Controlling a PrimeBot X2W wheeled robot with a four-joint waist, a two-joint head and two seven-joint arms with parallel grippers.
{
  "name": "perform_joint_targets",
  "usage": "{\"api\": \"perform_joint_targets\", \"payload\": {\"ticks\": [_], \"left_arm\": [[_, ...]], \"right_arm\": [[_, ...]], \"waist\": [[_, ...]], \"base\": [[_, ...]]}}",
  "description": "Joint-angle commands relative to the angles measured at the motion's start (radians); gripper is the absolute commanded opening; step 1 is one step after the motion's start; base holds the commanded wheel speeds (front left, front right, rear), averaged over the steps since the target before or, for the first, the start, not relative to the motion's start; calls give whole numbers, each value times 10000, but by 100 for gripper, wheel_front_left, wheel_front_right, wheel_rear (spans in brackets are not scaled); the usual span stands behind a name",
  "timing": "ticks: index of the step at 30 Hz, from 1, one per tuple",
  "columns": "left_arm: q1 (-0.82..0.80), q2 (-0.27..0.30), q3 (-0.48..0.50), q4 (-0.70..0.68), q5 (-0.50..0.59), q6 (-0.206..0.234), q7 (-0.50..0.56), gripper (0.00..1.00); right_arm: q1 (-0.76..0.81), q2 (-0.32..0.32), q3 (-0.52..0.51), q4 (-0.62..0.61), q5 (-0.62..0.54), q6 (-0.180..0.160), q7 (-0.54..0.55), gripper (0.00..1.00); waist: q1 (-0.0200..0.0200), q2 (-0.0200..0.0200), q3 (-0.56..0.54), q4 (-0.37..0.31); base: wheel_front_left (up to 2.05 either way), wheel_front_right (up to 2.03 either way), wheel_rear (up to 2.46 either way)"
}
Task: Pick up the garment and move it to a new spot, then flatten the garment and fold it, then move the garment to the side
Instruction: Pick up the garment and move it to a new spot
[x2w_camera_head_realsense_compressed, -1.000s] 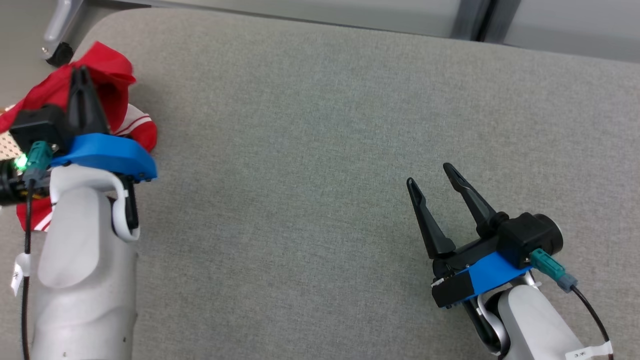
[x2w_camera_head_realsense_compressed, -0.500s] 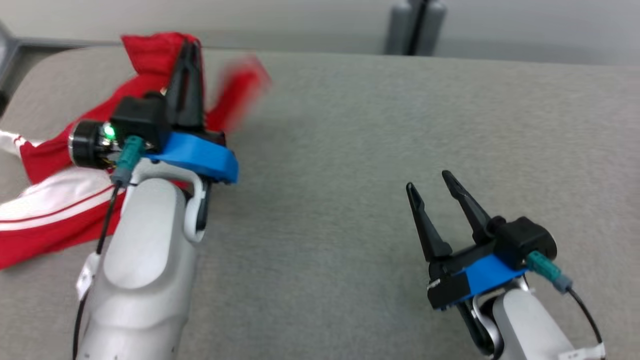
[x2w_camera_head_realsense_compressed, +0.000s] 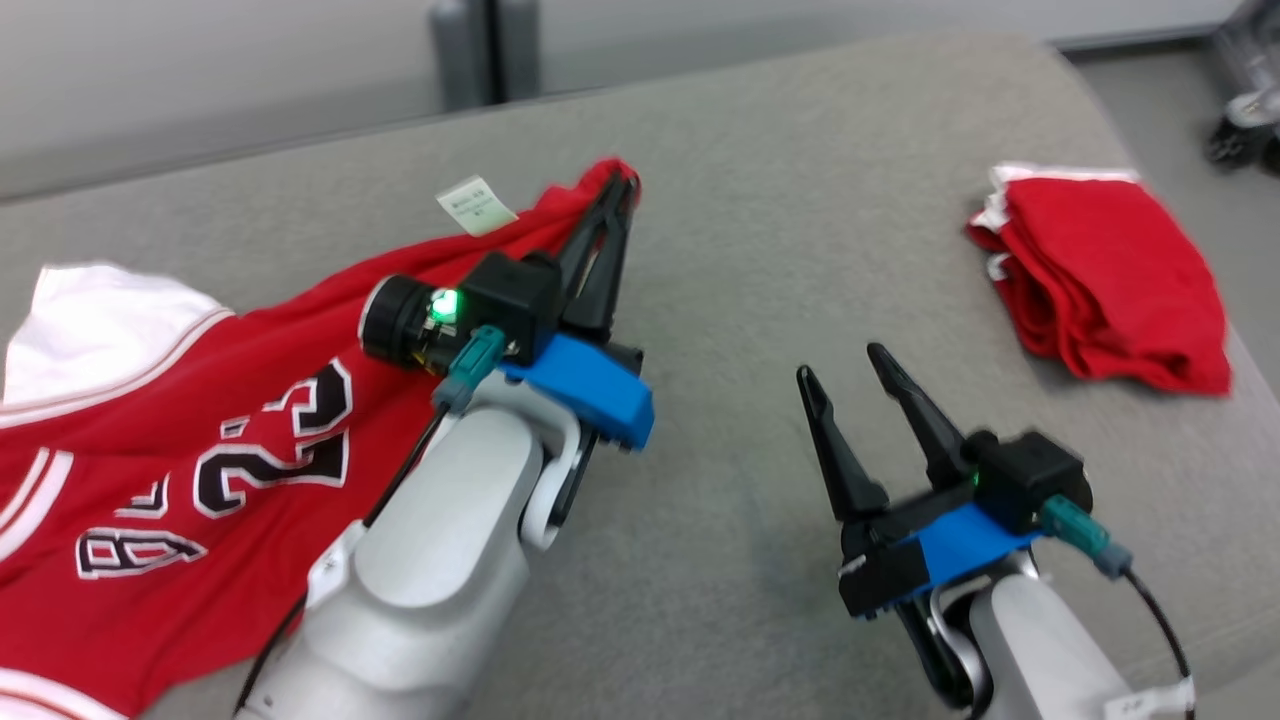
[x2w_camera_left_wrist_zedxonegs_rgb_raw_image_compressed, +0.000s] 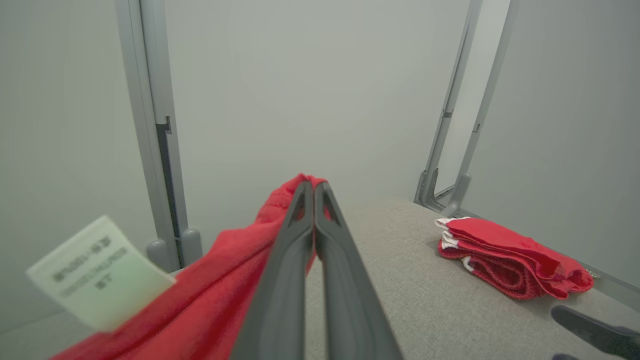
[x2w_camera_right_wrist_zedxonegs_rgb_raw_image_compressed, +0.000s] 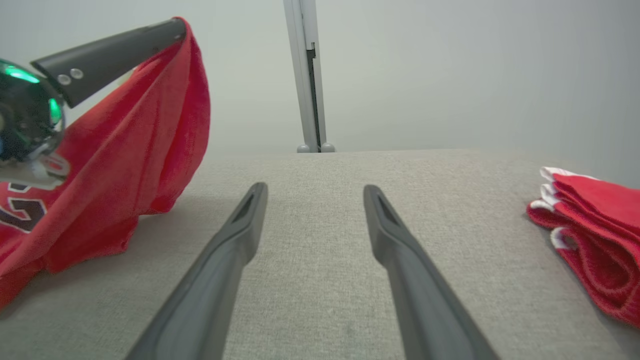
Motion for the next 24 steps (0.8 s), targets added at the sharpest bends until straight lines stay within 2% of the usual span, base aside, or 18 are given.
{"api": "perform_joint_targets", "payload": {"ticks": [1,7,9,12,16,17,18,24], "left_arm": [[-152,-10,-73,-43,-38,62,-48,0],[-671,-6,-1346,-287,-879,465,-48,0],[-810,-3,-1613,-346,-1073,585,-48,0],[-900,-3,-1828,-389,-1266,747,-48,0],[-691,7,-1788,-256,-1305,943,-48,0],[-608,1,-1716,-195,-1259,986,-47,46],[-547,-2,-1662,-119,-1174,1013,-47,100],[121,-2,-969,-37,-764,1210,-39,100]], "right_arm": [[-45,13,46,-23,42,1,-11,100],[-62,14,139,4,378,1,-8,100],[-77,14,165,6,407,3,-8,100],[-78,15,150,11,426,1,-8,100],[25,17,-38,-31,334,1,-8,100],[38,14,-52,-37,320,1,-8,100],[60,11,-106,-48,315,1,-8,100],[178,12,-354,-41,123,1,-8,100]], "waist": [[-1,0,-337,-453],[-1,0,-194,-1433],[-1,0,-172,-1569],[-1,0,-172,-1609],[-1,0,-215,-1322],[-1,0,-237,-1221],[-1,0,-266,-1078],[-1,0,-514,-140]], "base": [[0,0,0],[0,0,0],[0,0,0],[0,0,0],[0,0,0],[0,0,0],[0,0,0],[0,0,0]]}}
